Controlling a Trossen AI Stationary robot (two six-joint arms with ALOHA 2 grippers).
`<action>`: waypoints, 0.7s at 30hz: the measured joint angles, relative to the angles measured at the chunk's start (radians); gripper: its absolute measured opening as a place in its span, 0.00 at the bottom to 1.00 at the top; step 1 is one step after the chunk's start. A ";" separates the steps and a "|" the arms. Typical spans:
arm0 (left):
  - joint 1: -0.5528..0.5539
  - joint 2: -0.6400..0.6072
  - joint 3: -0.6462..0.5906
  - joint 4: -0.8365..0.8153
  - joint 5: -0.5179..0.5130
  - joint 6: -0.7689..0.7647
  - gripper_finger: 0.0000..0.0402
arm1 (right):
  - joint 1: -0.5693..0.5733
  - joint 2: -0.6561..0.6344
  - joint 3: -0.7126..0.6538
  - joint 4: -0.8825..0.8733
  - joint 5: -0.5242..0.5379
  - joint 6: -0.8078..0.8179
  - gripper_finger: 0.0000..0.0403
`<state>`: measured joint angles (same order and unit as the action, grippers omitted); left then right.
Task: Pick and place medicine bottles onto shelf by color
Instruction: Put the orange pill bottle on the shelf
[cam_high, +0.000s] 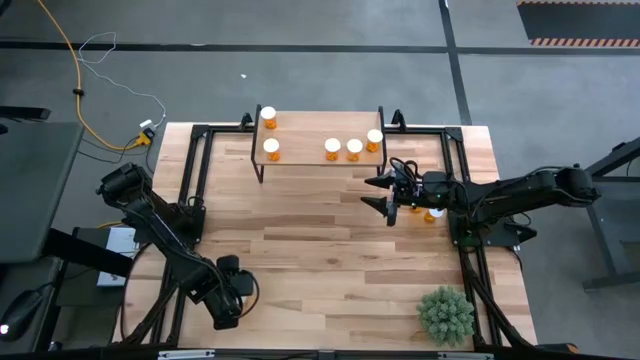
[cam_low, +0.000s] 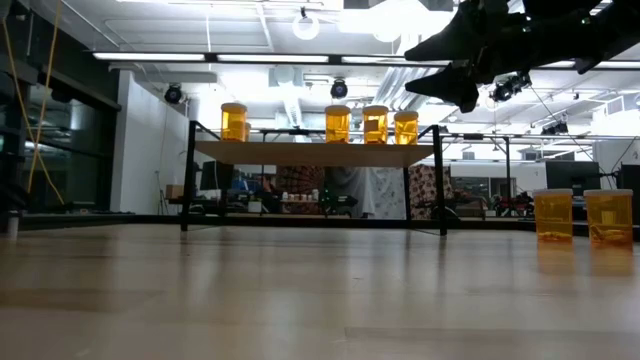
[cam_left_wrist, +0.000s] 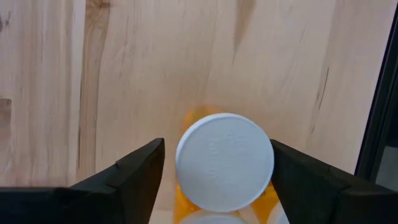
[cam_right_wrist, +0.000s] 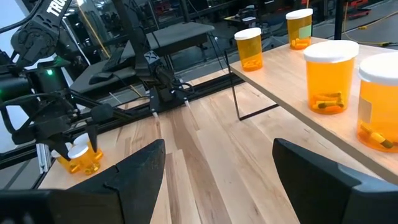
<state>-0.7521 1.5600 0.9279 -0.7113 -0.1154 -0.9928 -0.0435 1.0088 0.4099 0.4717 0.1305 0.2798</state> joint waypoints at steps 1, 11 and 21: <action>0.000 0.000 0.000 0.000 0.000 0.000 0.64 | 0.000 0.000 0.000 0.000 0.005 0.000 0.72; 0.000 0.000 0.000 0.000 0.002 0.000 0.54 | 0.000 0.000 0.000 -0.005 0.026 0.000 0.72; 0.001 0.000 0.000 0.001 0.002 0.001 0.53 | 0.000 0.000 0.000 -0.005 0.027 0.000 0.72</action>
<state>-0.7511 1.5597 0.9276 -0.7105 -0.1134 -0.9918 -0.0437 1.0088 0.4099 0.4671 0.1577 0.2798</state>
